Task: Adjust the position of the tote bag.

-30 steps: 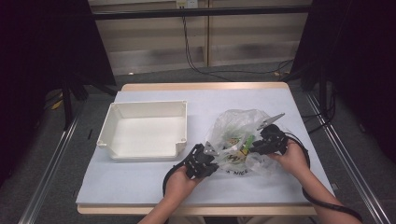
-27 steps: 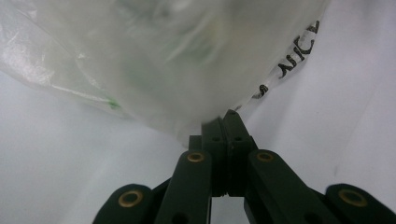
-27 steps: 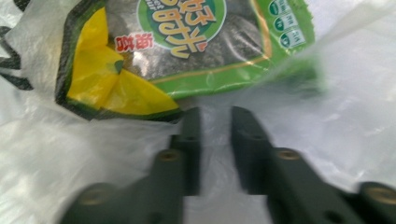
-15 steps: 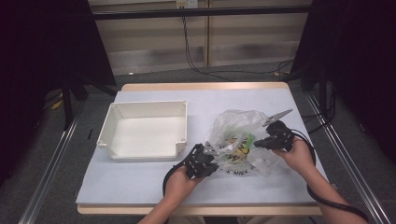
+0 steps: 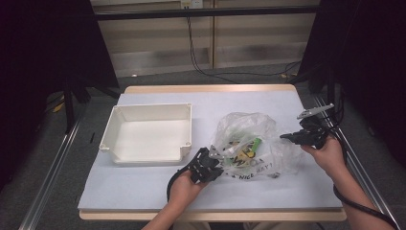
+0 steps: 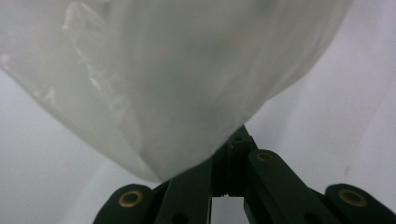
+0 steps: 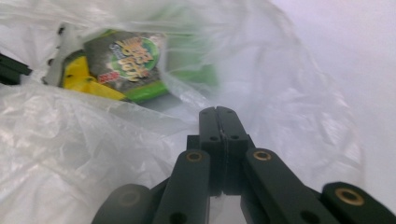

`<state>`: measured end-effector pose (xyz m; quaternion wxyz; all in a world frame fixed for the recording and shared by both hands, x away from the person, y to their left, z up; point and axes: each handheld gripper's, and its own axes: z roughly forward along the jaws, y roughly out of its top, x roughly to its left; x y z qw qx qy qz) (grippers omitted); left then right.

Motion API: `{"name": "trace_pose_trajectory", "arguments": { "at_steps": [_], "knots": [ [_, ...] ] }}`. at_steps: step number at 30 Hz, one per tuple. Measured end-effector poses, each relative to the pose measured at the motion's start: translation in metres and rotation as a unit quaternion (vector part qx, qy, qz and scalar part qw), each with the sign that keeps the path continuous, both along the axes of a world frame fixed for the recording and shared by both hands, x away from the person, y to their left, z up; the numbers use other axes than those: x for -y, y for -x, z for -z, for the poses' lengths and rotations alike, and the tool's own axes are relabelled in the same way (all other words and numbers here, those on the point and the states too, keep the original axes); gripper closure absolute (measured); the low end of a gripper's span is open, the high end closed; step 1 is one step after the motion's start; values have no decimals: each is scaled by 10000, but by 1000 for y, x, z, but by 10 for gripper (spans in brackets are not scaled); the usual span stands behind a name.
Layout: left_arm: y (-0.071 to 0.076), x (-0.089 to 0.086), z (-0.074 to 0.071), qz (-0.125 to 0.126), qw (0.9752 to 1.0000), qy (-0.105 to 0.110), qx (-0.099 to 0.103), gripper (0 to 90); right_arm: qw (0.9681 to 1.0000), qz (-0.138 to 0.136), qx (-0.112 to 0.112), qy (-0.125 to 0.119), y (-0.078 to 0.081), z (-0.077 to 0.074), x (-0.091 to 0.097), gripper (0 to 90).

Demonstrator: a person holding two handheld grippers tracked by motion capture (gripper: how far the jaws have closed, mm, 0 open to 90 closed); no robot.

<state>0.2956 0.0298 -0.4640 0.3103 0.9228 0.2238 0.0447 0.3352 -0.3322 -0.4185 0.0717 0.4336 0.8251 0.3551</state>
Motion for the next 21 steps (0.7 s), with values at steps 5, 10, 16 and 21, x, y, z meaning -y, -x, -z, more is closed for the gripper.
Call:
{"name": "trace_pose_trajectory", "arguments": {
  "at_steps": [5, 10, 16, 21],
  "knots": [
    [-1, -1, 1, 0, 10000, 30, -45, 900, 9996, 284, -6, -25, -2, 9, 19, 900],
    [-2, -1, 1, -8, 10000, -57, -4, 900, 9985, 528, -47, -96, -4, 19, 35, 900],
    [-1, 1, 2, 6, 10000, -32, -16, 900, 9975, 690, -140, -93, -5, 30, 48, 900],
    [-1, 1, 3, 15, 10000, -31, -24, 900, 9968, 771, -175, -82, -4, 40, 53, 900]
  ]
}}
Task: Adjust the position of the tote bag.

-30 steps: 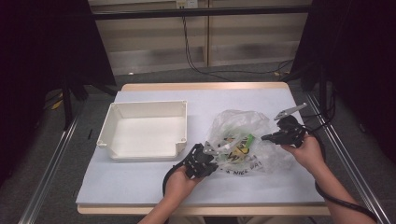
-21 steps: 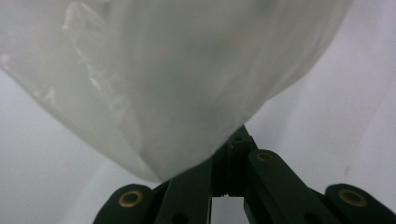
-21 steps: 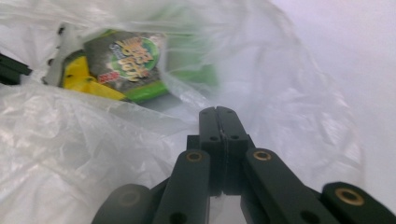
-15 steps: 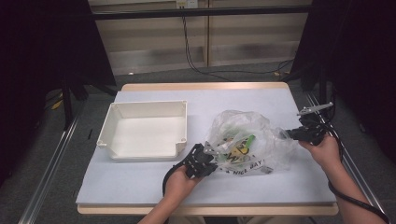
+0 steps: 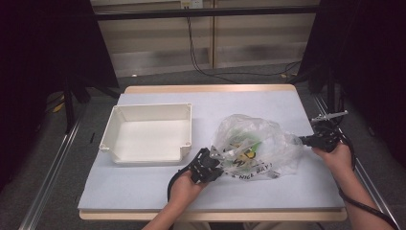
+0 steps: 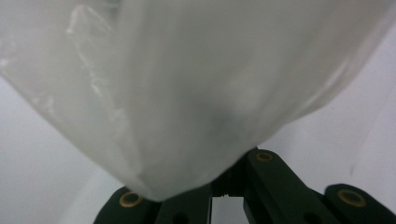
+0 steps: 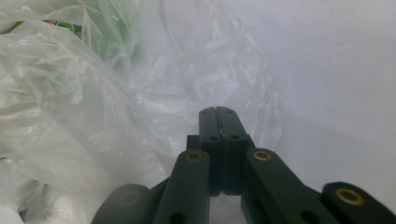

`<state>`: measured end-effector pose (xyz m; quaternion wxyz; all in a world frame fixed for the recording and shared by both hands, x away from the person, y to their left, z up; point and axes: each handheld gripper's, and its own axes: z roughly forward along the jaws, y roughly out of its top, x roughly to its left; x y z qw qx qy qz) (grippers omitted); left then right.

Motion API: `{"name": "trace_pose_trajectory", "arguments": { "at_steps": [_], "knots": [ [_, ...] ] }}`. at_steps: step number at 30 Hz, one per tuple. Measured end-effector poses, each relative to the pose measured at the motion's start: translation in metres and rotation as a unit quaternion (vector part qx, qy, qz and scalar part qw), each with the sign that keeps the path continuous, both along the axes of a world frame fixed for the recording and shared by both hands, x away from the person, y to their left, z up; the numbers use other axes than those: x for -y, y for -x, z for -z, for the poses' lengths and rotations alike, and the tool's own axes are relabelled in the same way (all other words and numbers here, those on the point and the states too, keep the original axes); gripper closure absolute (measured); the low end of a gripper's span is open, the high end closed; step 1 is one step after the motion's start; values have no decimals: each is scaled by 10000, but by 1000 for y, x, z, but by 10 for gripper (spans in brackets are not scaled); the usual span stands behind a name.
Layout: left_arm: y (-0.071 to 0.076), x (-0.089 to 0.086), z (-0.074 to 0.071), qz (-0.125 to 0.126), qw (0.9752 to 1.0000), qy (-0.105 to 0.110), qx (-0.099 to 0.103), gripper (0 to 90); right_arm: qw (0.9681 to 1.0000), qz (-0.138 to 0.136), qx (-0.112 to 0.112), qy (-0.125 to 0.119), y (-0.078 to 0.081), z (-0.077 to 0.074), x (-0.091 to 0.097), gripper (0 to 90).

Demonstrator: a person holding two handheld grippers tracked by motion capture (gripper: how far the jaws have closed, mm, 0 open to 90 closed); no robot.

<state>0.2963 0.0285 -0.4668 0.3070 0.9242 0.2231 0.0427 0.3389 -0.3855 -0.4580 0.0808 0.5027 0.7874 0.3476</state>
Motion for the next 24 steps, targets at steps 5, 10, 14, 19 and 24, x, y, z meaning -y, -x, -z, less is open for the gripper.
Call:
{"name": "trace_pose_trajectory", "arguments": {
  "at_steps": [5, 10, 14, 19, 24],
  "knots": [
    [-1, -1, 0, -23, 10000, -7, -21, 900, 10000, 11, -40, 4, 2, 4, 0, 900],
    [-2, -1, 0, 19, 10000, -3, -50, 900, 9999, -17, -70, 141, 4, 7, 0, 900],
    [-2, -1, 0, 26, 10000, -9, -47, 900, 9998, -39, -105, 176, 4, 9, 0, 900],
    [-1, 0, 0, 8, 10000, 12, 30, 900, 9997, -25, -82, 212, 5, 8, -2, 897],
    [0, 1, -2, 3, 10000, 44, 39, 900, 9999, 19, 50, 136, 8, -2, -3, 797]
  ]
}}
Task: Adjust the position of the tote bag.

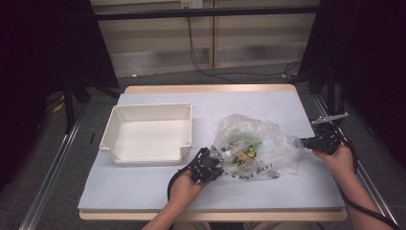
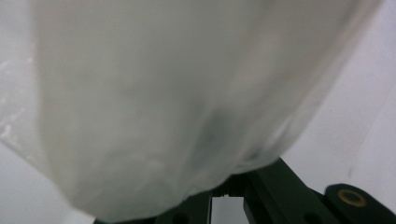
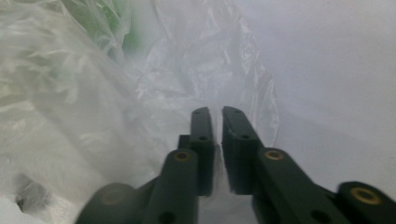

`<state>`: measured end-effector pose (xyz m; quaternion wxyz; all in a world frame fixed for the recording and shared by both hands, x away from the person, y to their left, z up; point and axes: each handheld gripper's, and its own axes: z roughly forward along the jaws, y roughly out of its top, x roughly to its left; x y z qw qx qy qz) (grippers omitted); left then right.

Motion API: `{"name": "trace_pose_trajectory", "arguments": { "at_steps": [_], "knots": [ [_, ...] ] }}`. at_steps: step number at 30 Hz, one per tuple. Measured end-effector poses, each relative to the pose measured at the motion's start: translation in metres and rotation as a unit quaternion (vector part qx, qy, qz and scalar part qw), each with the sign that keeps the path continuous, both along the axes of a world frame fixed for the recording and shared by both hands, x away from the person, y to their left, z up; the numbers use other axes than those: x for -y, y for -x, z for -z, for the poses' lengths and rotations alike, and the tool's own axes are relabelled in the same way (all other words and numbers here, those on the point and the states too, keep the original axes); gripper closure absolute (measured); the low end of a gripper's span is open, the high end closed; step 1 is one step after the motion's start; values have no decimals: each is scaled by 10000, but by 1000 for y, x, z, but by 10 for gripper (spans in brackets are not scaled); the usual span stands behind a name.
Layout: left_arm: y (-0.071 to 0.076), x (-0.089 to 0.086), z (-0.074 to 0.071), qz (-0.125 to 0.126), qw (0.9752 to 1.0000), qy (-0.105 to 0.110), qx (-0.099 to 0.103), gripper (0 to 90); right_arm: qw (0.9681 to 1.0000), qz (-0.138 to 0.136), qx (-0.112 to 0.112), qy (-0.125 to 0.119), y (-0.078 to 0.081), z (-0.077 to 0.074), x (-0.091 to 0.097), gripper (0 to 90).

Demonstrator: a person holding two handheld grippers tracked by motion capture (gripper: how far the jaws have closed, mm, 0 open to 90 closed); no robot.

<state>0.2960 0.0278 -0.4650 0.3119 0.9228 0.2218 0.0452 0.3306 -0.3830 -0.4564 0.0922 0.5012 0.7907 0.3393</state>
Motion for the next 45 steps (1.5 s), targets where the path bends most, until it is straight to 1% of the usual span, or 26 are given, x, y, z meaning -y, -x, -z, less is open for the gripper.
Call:
{"name": "trace_pose_trajectory", "arguments": {
  "at_steps": [1, 2, 3, 4, 5, 7, 11, 13, 14, 19, 21, 22, 23, 24, 25, 26, 27, 28, 30, 31, 33, 34, 40, 41, 42, 45],
  "knots": [
    [3, 3, 2, -221, 9995, 227, -67, 900, 10000, 19, 0, 16, 1, -2, 0, 782],
    [3, 3, 1, -200, 9995, 223, -74, 900, 10000, -12, 7, -5, 1, -4, 0, 763],
    [1, 1, -1, 33, 10000, -10, 17, 900, 10000, -15, 31, -19, 2, -6, -1, 733],
    [1, 2, -1, 15, 10000, 31, 2, 900, 10000, -5, 36, -20, 3, -8, -2, 701],
    [2, 2, -3, 26, 10000, -42, 3, 900, 10000, 11, 40, -62, 4, -10, -2, 696],
    [2, 2, -3, 51, 10000, -3, 23, 900, 9999, -52, 78, -101, 5, -15, -4, 681],
    [2, 2, -3, 62, 10000, -4, 22, 900, 9998, -82, 193, -16, 7, -26, -8, 660],
    [2, 3, -3, 62, 10000, 25, -4, 900, 9997, -107, 201, -19, 8, -30, -10, 649],
    [3, 3, -4, 65, 10000, -17, 19, 900, 9997, -113, 203, -25, 8, -33, -11, 650],
    [2, 2, -5, 119, 9999, 23, 5, 900, 9994, -239, 255, -14, 8, -39, -21, 639],
    [2, 2, -6, 102, 9999, -37, 38, 900, 9991, -328, 272, -16, 9, -42, -27, 639],
    [2, 3, -5, 102, 9999, -18, 36, 900, 9988, -372, 314, -9, 9, -43, -30, 638],
    [3, 3, -5, 51, 10000, 63, 17, 900, 9986, -409, 331, 34, 9, -44, -32, 635],
    [3, 3, -5, 96, 9999, 9, 29, 900, 9983, -449, 360, 43, 9, -46, -35, 627],
    [3, 4, -4, 63, 9999, 86, -5, 900, 9983, -471, 337, 105, 9, -48, -38, 625],
    [3, 4, -4, 57, 9999, 84, -9, 900, 9980, -493, 378, 115, 9, -50, -40, 625],
    [2, 3, -5, 127, 9999, 23, 10, 900, 9978, -534, 374, 95, 9, -51, -43, 626],
    [2, 3, -4, 104, 9999, 8, 30, 900, 9976, -570, 375, 111, 9, -53, -46, 625],
    [2, 3, -4, 106, 9999, 9, 31, 900, 9971, -633, 393, 133, 8, -55, -49, 626],
    [3, 4, -4, 51, 10000, 61, 21, 900, 9971, -643, 368, 154, 7, -56, -50, 625],
    [2, 3, -5, 128, 9999, 27, 13, 900, 9971, -635, 355, 217, 6, -58, -52, 617],
    [2, 3, -5, 126, 9999, 33, 9, 900, 9970, -665, 373, 169, 6, -58, -52, 609],
    [2, 3, -4, 112, 9999, 8, 27, 900, 9967, -619, 449, 265, 4, -66, -51, 531],
    [3, 4, -4, 61, 10000, 57, 11, 900, 9966, -643, 456, 247, 4, -67, -51, 517],
    [3, 3, -4, 102, 9999, 26, 16, 900, 9969, -604, 420, 261, 4, -69, -51, 510],
    [3, 4, -4, 105, 9999, 32, -3, 900, 9968, -638, 408, 255, 2, -72, -53, 467]
  ]
}}
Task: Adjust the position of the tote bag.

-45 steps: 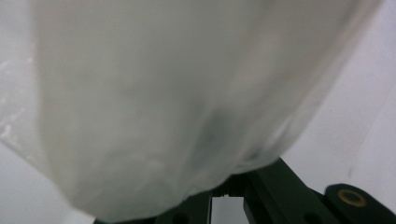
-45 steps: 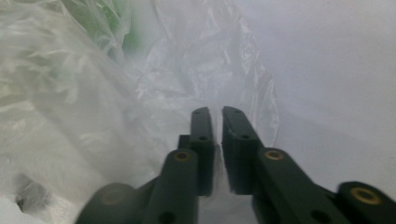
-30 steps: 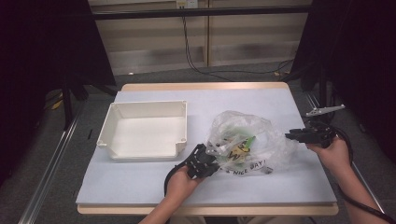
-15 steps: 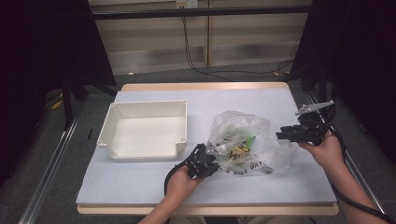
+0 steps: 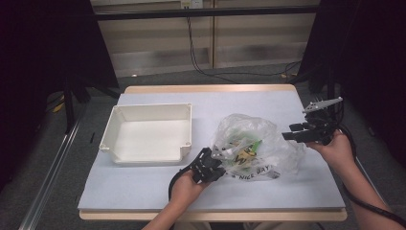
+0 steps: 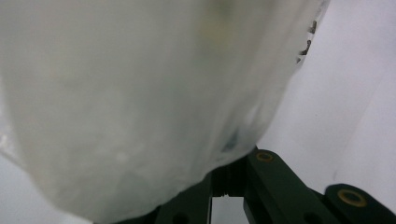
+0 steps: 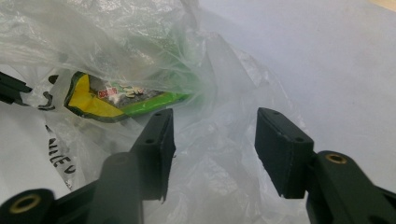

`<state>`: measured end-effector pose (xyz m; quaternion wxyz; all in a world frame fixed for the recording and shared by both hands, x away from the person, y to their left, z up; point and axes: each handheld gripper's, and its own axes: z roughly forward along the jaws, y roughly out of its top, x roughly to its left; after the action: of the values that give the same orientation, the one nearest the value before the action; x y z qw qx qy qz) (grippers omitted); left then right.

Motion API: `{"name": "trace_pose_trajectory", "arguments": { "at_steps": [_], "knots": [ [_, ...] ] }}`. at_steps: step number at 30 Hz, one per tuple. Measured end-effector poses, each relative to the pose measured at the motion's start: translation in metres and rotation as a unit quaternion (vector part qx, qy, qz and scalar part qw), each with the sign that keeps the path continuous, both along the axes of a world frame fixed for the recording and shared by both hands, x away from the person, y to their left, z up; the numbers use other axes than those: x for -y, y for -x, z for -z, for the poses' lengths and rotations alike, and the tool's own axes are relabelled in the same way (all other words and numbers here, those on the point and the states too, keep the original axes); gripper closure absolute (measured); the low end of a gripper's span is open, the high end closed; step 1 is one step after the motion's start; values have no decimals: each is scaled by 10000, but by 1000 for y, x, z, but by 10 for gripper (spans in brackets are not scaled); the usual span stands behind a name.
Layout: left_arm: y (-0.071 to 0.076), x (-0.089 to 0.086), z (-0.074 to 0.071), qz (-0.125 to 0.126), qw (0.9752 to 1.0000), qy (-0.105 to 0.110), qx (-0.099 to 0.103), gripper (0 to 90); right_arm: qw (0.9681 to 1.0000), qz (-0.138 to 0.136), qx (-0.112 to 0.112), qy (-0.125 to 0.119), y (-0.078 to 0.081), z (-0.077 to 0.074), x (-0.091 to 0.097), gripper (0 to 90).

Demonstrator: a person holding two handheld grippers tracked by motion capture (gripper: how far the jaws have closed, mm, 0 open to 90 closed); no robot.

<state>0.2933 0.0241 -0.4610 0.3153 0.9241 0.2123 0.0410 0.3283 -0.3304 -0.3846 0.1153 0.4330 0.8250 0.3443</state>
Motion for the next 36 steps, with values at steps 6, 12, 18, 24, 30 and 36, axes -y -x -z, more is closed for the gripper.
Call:
{"name": "trace_pose_trajectory", "arguments": {
  "at_steps": [6, 12, 18, 24, 30, 36],
  "knots": [
    [1, 0, 0, -23, 10000, -9, -1, 900, 9999, -81, -48, 63, -5, 0, -11, 447],
    [0, 0, 0, 11, 10000, -41, 11, 900, 9997, -178, -109, 106, -16, 4, -19, 435],
    [1, 0, 0, -5, 10000, -19, 11, 900, 9987, -233, -436, 128, -26, 21, -21, 513],
    [0, -1, -1, -7, 10000, -28, 25, 900, 9958, -263, -854, 196, -23, 40, -17, 745],
    [0, -1, 0, 45, 10000, -58, 12, 900, 9975, -77, -704, 41, -18, 43, -4, 898],
    [0, -1, 1, 48, 10000, -82, -24, 900, 9971, 436, -591, -180, -17, 44, 19, 900]
  ]
}}
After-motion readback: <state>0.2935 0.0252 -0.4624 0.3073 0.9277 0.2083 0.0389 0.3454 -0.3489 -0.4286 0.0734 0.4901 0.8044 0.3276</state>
